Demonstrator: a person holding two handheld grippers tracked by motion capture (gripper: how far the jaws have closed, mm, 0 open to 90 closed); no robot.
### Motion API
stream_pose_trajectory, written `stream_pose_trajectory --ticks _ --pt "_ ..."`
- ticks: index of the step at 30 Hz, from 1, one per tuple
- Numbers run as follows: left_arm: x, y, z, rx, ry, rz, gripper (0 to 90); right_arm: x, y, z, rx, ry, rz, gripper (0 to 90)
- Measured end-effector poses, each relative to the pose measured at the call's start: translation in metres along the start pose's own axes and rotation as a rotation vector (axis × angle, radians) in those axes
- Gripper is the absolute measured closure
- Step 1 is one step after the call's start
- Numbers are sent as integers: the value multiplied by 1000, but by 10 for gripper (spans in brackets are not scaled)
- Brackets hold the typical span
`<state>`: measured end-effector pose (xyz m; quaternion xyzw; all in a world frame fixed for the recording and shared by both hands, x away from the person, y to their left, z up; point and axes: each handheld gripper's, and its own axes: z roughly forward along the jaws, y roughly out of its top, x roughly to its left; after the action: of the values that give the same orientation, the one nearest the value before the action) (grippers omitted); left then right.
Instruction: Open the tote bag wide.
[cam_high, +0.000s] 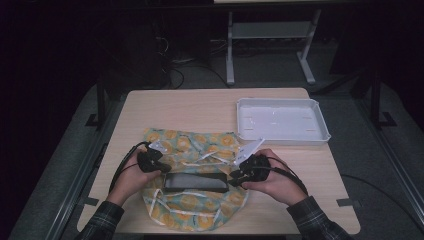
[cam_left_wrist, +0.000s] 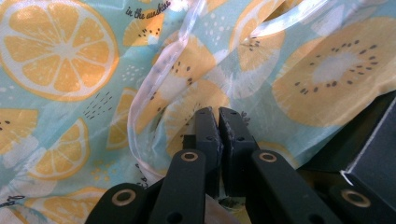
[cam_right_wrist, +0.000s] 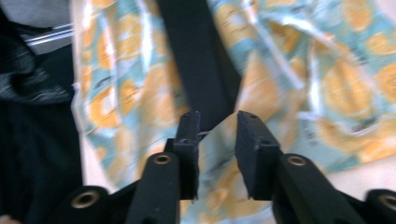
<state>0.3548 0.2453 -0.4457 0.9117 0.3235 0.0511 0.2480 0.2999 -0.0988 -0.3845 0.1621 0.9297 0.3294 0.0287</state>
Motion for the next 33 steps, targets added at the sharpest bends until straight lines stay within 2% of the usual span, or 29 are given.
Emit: stream_pose_trajectory --ticks 5,8,12,17,19,23,27,28,33 --pt "0 0 0 6 1 5 869 -11 12 10 -7 -52 21 629" --pt "0 0 0 5 1 4 869 -18 16 18 5 -61 31 731" --pt "0 -1 0 -9 0 -7 871 -29 14 26 20 -108 48 874" --pt "1 -1 1 -17 -5 -19 890 -45 2 34 57 -146 96 894" --pt "1 -2 1 -27 -5 -25 897 -48 -3 39 76 -147 117 894" --pt "2 -2 0 -26 -8 -22 900 -51 -10 49 137 -136 124 895" --pt "2 -3 0 -30 -7 -23 900 -48 -15 57 189 -109 106 895" --pt "3 -3 0 -19 -8 -12 900 -47 -16 59 202 -101 101 895" --pt "5 -3 0 -25 -21 -37 891 -43 -15 63 231 -109 82 895"
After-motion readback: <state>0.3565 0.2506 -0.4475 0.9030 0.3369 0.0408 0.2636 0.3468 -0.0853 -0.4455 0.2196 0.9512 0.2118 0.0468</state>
